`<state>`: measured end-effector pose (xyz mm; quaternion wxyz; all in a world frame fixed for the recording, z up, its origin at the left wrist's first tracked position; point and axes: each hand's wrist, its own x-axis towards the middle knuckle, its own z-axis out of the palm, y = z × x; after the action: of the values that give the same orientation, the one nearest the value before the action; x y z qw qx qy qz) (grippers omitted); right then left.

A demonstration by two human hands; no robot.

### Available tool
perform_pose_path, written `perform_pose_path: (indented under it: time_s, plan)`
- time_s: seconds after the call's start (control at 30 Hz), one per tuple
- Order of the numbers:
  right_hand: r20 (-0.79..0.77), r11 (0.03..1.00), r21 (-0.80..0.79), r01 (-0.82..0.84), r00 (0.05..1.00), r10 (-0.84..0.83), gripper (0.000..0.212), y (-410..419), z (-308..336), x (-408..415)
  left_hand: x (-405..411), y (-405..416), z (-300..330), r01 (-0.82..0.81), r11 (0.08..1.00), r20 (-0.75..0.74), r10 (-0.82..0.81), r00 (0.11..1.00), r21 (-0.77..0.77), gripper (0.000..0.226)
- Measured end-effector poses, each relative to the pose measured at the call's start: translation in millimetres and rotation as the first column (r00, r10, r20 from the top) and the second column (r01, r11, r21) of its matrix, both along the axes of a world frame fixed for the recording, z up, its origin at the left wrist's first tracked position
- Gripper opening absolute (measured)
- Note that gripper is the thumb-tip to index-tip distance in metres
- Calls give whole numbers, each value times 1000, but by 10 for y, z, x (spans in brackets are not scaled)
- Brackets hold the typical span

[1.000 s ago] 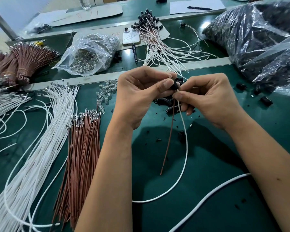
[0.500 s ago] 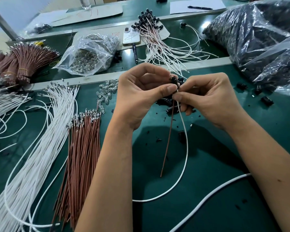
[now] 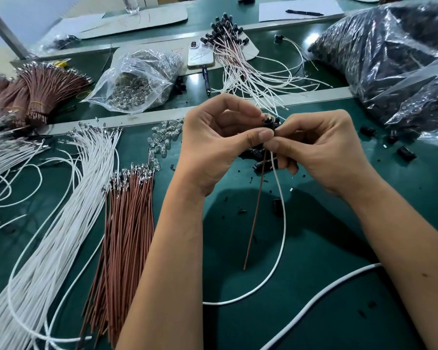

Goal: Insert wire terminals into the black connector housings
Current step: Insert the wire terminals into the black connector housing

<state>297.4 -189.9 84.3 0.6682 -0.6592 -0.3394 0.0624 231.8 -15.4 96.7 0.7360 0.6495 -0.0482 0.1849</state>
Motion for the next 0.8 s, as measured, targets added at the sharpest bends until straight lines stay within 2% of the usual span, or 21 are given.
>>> perform_pose_path:
  time_s: [0.17,0.5,0.8]
  plan:
    - [17,1000,-28,-13,1000,14,3,-13,-1,6,4,18,-10,-36,999,10,36,999,-5,29]
    - [42,999,-42,-17,999,18,10,-3,-10,8,9,17,-12,-45,999,23,44,999,26,31]
    - [38,1000,-23,-8,999,9,2,-11,3,1,10,-12,-8,-17,1000,26,18,999,-23,15]
